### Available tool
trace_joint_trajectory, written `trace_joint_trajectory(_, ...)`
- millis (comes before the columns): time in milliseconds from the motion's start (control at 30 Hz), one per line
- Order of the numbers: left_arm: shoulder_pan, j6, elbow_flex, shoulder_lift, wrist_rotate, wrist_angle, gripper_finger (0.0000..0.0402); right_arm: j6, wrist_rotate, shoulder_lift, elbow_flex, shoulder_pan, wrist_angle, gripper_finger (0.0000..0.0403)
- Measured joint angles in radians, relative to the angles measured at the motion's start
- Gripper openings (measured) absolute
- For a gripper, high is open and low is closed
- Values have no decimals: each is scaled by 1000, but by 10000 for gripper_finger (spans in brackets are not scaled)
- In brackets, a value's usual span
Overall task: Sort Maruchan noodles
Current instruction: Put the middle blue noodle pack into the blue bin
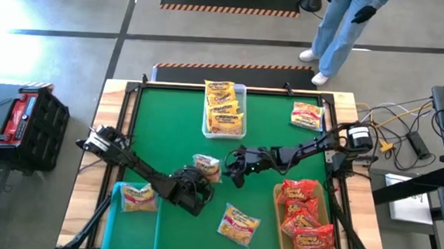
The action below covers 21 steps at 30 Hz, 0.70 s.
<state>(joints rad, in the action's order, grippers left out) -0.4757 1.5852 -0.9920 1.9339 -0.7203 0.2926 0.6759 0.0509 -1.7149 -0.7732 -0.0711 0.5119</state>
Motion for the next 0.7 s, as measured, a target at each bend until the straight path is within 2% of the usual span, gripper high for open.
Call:
trace_joint_trajectory(133, 13, 0, 0, 0, 6, -5, 155, -28, -62, 0, 8, -2, -54, 176)
trace_joint_trajectory(267, 18, 0, 0, 0, 7, -8, 152, 72, -84, 0, 7, 0, -72, 175)
trace_joint_trajectory(400, 20, 0, 0, 2, 7, -9, 152, 86, -53, 0, -10, -1, -75, 180)
trace_joint_trajectory(533, 22, 15, -1, 23, 3, -15, 152, 49, 54, -1, -32, 13, -74, 198)
trace_joint_trajectory(700, 25, 33, -2, 52, 4, -94, 152, -97, 49, -3, -49, 19, -110, 228)
